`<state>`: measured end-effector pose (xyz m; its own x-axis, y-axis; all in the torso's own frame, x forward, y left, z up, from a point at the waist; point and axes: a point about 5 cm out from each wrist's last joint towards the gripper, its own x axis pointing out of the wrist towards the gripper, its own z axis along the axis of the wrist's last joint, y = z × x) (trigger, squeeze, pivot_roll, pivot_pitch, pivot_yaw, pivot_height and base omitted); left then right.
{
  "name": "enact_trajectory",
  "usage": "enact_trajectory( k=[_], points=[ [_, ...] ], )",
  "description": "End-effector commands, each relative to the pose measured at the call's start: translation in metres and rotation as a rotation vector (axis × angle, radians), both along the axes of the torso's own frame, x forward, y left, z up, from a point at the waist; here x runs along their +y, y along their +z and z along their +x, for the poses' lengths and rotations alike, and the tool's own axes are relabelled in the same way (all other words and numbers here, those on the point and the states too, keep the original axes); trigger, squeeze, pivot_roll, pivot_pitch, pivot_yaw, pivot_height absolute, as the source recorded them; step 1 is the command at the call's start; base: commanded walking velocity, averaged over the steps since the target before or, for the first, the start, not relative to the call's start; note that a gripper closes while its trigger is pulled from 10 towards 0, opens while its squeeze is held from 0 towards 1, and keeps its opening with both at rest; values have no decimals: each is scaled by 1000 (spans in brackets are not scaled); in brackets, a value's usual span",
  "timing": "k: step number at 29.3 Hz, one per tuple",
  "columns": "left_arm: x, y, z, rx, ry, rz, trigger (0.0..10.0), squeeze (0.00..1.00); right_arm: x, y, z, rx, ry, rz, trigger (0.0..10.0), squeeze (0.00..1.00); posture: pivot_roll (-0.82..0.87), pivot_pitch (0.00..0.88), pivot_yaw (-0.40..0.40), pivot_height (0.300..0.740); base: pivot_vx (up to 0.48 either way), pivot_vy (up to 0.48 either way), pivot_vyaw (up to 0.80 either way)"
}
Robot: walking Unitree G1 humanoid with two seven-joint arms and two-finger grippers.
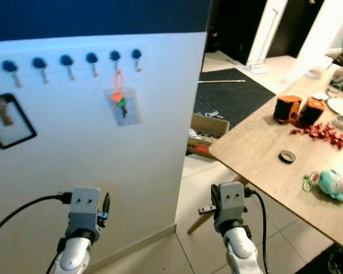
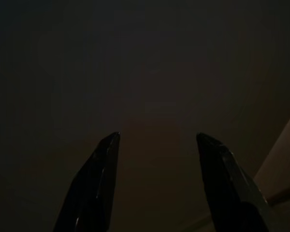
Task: Hang keys on a hook
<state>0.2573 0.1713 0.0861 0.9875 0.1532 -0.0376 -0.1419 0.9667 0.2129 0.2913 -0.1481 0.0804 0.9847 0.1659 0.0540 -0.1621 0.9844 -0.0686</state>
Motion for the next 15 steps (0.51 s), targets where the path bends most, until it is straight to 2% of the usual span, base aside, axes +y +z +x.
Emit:
enact_trajectory(
  k=[1,15],
  points=[
    [-5,-6,-3,26,-13,-4,10000,0,-6,-7,-4,27,-15,-5,10000,0,185,140,-36,740,0,0,-800],
    [-4,-5,-2,24,-7,-6,10000,0,-5,-8,-4,28,-12,-2,10000,0,186,141,-34,740,0,0,-800]
  ],
)
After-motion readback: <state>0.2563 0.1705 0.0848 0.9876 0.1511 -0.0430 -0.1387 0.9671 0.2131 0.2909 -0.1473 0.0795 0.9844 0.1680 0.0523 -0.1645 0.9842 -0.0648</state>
